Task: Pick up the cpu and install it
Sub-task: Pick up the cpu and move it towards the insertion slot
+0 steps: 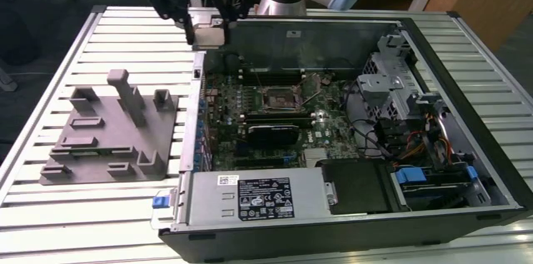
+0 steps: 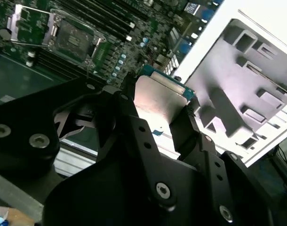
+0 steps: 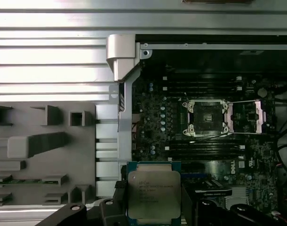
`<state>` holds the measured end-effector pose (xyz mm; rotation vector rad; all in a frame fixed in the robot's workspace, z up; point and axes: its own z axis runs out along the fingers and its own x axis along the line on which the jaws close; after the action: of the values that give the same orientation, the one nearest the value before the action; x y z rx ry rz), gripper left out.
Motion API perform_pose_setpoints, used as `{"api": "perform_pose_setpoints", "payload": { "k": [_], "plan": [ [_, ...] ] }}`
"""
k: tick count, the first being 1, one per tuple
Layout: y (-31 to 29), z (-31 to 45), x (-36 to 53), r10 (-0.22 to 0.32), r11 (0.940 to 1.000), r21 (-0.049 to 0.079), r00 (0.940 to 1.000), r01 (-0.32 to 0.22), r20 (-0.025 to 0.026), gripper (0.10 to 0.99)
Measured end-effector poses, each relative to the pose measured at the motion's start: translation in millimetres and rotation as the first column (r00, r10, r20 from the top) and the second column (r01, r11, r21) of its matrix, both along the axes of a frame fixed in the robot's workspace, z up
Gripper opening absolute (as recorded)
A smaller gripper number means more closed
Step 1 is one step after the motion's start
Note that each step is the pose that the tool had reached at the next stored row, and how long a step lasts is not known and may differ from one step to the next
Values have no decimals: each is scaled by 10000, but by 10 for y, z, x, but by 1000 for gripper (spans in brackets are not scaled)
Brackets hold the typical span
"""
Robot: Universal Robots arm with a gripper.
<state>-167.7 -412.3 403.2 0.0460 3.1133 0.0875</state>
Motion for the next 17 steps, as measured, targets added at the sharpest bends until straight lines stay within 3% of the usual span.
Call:
{"api": "perform_pose_setpoints", "payload": {
  "k": [17],
  "plan": [
    [0,-3,700,0,10000,-1,10000,0,0,541]
  ]
}}
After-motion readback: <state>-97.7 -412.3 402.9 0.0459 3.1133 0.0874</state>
